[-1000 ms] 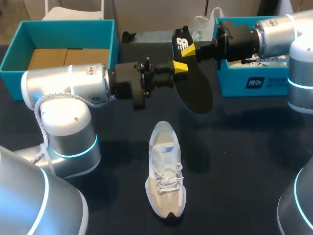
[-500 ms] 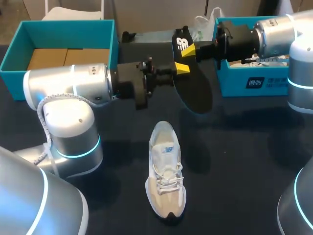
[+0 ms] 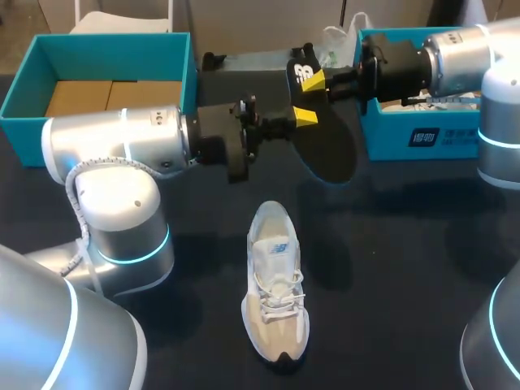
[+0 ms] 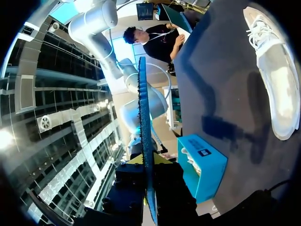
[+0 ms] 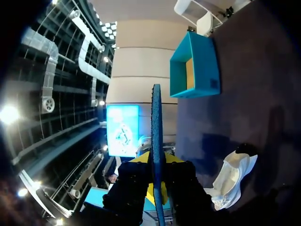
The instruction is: Take the shoe out of the shoebox, open the shoe tongue, remove and reinsert the insole, then place the shoe into the shoebox
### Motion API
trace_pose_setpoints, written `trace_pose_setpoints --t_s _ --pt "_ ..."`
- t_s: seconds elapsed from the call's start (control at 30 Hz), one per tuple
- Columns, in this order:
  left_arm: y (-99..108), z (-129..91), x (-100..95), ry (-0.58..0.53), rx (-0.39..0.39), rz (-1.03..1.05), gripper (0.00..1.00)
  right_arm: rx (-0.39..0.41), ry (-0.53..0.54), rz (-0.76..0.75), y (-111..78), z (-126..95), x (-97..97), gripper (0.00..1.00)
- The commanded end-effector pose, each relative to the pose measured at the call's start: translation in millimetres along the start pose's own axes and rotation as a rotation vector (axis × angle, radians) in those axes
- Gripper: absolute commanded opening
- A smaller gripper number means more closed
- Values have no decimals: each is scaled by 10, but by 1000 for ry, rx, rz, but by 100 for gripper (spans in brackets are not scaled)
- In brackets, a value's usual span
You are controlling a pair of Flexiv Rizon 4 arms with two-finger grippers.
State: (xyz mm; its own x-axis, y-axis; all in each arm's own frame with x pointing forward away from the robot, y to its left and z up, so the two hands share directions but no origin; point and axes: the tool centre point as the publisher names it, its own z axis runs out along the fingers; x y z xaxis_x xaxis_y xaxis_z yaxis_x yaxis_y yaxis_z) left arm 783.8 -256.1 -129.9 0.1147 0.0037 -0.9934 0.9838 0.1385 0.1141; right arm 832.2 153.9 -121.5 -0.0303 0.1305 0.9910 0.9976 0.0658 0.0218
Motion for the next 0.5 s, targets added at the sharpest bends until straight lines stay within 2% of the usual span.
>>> trace_pose_setpoints --t_s 0.03,0.1,0.2,0.33,0.4,0.5 --pt "-7 -190 38 17 4 -25 0 -35 1 -3 -111 -98 -8 100" --pt "2 -298 70 35 4 -66 0 -49 -3 -3 -156 -157 1 100" --pt "13 -490 107 37 48 -214 0 -60 -7 -9 -216 -253 13 100" --pt "60 -708 103 -43 191 -608 0 -69 -20 -4 -287 -349 -6 100" --pt "53 -750 82 -54 205 -622 0 -98 -40 -12 -321 -398 3 100" --pt "53 -750 82 -54 205 -622 0 -98 -40 -12 -321 -398 3 100"
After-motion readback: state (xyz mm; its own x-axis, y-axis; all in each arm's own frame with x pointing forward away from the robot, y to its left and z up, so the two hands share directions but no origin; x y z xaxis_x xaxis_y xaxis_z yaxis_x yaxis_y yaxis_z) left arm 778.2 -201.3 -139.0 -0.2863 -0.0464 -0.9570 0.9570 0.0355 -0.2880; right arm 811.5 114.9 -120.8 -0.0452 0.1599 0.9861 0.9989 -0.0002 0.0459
